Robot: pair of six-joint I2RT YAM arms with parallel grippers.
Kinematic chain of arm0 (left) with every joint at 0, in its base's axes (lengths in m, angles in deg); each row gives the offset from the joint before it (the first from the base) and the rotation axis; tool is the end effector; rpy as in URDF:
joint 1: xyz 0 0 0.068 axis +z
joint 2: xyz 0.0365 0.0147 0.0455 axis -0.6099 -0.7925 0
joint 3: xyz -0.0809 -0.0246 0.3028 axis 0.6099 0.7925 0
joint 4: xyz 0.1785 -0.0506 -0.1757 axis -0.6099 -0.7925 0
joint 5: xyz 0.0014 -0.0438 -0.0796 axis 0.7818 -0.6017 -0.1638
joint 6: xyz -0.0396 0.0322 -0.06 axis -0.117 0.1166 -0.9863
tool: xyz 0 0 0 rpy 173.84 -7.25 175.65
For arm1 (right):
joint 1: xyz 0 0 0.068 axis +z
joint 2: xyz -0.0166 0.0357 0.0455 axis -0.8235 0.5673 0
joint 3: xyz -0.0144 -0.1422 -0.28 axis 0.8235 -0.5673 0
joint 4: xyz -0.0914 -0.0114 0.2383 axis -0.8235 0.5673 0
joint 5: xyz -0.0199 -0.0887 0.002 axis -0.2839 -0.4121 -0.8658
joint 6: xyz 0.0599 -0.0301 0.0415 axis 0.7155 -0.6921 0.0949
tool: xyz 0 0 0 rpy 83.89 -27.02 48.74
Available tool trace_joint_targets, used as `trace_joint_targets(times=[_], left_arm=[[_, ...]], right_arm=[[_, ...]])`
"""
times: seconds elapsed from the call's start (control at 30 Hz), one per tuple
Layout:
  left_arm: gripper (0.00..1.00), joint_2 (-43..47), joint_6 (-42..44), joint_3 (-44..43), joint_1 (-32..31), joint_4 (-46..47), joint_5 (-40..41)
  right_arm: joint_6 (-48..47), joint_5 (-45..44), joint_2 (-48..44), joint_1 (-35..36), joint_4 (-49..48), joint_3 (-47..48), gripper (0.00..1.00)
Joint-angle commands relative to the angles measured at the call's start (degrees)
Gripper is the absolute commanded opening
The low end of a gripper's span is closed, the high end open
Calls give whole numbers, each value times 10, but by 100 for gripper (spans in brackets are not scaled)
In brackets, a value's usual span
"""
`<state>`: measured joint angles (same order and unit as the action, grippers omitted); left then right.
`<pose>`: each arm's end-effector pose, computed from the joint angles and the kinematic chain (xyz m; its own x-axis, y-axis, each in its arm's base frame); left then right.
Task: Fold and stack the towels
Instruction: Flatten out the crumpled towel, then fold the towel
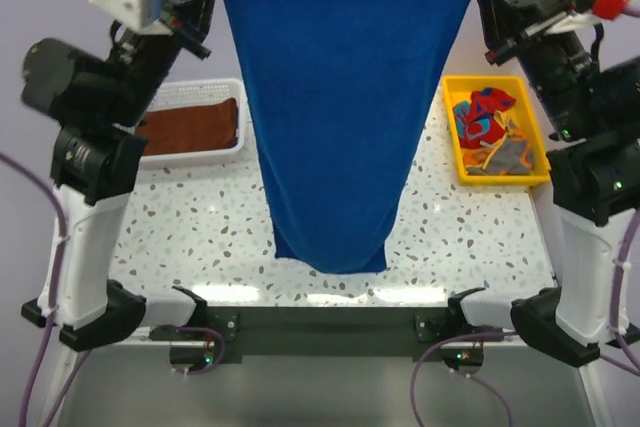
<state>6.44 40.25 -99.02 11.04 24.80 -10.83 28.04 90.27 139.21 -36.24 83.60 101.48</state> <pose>0.1571 -0.0912 0.6938 0.5272 -0.1231 -0.8408 0.5061 0.8403 0.1943 0.1397 0.0625 0.7005 0.4948 0.0775 -0.8655 -0.4401 0.8812 -0.1727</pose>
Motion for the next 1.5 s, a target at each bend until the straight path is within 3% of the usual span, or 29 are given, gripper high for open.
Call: trace_joint_targets(times=[0.0,0.13,0.37,0.57,1.0,1.47], left_arm=[[0,-81,37,-10,9,32,128],[0,-200,50,-59,27,27,186],[0,-430,5,-149,93,58,168],[0,-510,-21,-127,128,88,143],[0,-495,-19,2,141,109,105],[0,-407,-44,169,140,32,50]], right_arm=[[-35,-103,64,-9,-34,-6,0],[-62,-151,181,-10,-44,7,0],[-43,-136,384,-49,-65,94,0],[-43,-94,465,-59,-130,89,0],[-54,-61,473,-62,-154,-53,0],[-30,-52,412,-61,-61,-180,0]])
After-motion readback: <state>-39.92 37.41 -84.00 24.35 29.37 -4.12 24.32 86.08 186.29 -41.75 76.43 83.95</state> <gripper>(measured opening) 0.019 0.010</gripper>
